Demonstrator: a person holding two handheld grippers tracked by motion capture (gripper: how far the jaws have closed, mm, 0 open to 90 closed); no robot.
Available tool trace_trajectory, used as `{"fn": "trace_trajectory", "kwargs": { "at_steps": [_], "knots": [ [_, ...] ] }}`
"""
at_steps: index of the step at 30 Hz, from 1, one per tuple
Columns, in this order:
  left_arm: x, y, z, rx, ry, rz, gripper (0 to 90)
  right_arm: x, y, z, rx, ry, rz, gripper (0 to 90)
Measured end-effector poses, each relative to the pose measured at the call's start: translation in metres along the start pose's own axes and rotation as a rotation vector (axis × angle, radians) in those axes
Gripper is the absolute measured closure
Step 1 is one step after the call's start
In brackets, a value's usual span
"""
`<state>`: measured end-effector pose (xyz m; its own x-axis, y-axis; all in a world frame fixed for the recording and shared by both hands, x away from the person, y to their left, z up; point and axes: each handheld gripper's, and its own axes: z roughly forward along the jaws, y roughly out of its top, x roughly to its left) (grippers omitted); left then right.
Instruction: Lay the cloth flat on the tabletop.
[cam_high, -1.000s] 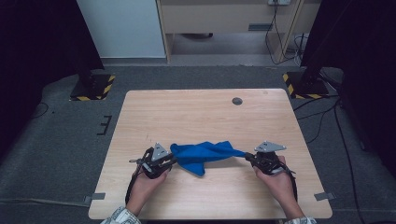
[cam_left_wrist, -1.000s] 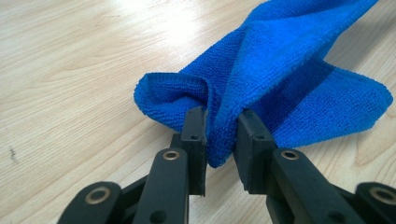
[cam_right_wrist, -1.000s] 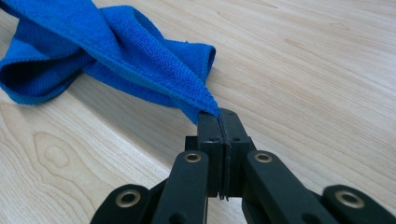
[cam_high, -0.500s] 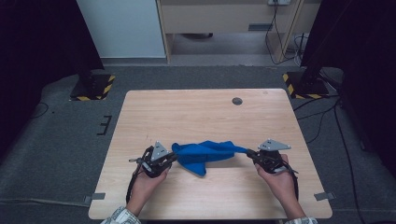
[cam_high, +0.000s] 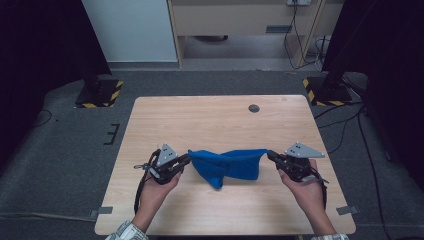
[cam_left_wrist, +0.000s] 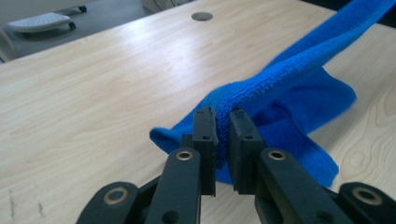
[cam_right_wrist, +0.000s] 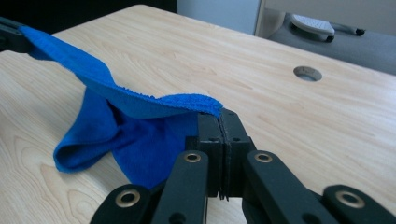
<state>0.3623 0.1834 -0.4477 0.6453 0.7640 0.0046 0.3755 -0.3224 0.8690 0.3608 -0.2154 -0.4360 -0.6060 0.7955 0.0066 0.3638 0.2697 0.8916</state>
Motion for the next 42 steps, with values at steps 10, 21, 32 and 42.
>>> {"fn": "trace_trajectory", "kwargs": {
  "at_steps": [10,21,32,42],
  "knots": [
    [0.008,0.024,0.001,-0.008,0.015,0.013,82.7,-0.005,0.011,-0.005,-0.013,-0.001,-0.01,89.2],
    [0.013,0.037,-0.007,-0.016,0.012,0.011,82.9,-0.008,0.024,-0.01,-0.037,0.012,-0.017,89.2],
    [0.024,0.038,-0.003,-0.061,-0.013,-0.096,82.4,-0.012,0.024,-0.002,-0.03,0.004,-0.004,89.4],
    [0.025,0.035,0.0,-0.078,0.001,-0.112,83.6,-0.012,0.024,-0.001,-0.05,-0.013,0.003,89.6]
  ]
}}
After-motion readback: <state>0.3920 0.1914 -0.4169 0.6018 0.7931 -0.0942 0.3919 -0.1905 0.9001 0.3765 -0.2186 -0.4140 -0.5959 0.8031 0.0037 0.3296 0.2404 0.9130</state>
